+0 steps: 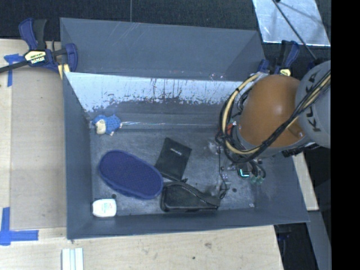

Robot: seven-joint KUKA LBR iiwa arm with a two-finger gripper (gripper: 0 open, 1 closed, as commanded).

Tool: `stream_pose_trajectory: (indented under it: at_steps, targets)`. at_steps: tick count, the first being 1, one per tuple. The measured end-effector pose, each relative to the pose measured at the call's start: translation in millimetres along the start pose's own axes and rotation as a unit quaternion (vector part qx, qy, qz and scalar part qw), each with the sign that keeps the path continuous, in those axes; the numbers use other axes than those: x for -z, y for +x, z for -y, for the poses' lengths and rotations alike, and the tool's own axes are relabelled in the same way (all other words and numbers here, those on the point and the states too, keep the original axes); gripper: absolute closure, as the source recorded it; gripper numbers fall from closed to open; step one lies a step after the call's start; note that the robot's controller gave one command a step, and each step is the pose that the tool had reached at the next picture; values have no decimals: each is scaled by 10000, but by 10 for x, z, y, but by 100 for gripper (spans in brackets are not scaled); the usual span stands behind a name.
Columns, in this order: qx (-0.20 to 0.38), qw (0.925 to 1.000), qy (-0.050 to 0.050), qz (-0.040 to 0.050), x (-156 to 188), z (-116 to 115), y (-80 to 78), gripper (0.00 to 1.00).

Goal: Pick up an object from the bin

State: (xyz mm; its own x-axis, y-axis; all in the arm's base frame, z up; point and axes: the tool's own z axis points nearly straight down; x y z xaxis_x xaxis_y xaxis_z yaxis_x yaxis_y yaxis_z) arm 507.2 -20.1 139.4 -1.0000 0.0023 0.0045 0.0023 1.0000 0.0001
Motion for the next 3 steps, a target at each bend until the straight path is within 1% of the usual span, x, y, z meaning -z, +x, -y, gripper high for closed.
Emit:
stream_pose_trajectory:
  at_steps: [1,2,3]
  targets:
    - [-869,9961,3,123,-483,27,-52,0]
    - [-1527,9883,-17,54,-91,-556,-61,0]
    - [-2093,9778,-21,128,-464,-533,-279,0]
